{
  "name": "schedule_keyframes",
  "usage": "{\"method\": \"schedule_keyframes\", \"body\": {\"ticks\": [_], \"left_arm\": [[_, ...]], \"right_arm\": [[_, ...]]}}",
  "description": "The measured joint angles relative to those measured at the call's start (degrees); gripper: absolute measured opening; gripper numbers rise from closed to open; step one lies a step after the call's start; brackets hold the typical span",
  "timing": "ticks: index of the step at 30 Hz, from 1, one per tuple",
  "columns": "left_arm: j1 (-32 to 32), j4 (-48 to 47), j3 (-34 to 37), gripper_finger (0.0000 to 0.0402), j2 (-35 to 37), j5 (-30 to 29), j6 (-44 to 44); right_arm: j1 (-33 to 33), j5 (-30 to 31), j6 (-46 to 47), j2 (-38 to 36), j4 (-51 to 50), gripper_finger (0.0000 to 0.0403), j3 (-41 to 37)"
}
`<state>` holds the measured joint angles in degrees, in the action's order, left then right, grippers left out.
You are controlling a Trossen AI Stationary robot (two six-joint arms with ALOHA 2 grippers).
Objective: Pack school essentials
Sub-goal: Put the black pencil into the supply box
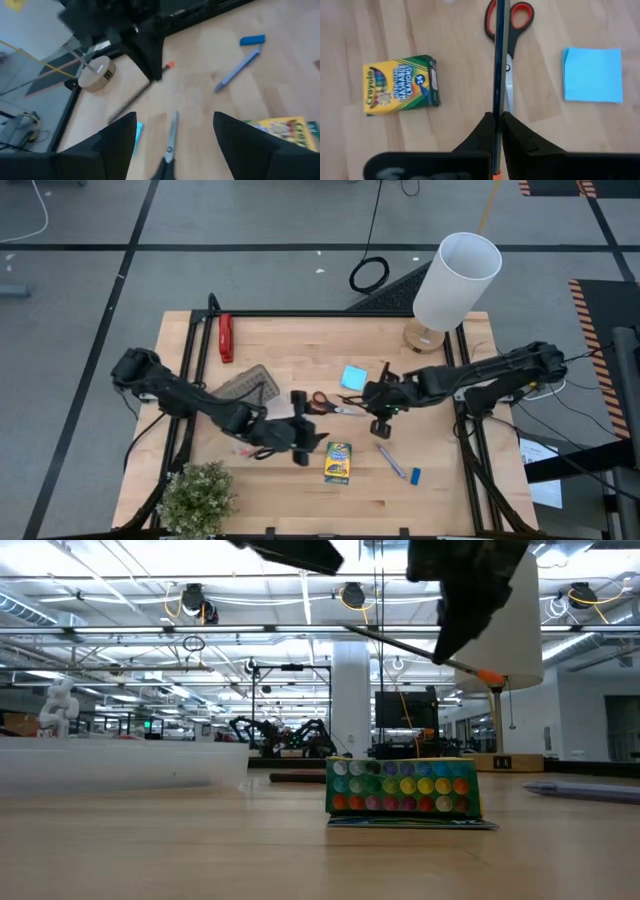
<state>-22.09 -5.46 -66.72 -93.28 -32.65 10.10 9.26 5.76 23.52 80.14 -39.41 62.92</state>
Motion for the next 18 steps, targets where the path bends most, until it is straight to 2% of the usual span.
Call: {"method": "schedule_keyframes", "body": {"ticks": [7, 14, 18], "left_arm": [[2.7, -8.7, -8.2, 0.0271, -6.6, -0.3, 2.7], [4.7, -13.0, -8.5, 0.0269, -9.3, 2.0, -0.1], [5.5, -14.4, -8.5, 0.0240, -9.6, 2.0, -0.8]], "right_arm": [[0.3, -4.2, -4.7, 6.1, 1.4, 0.0009, 2.5], [0.3, -4.5, -7.3, 6.8, 2.2, 0.0009, 2.5], [0.6, -4.5, -8.4, 6.5, 2.8, 0.0009, 2.5]]}}
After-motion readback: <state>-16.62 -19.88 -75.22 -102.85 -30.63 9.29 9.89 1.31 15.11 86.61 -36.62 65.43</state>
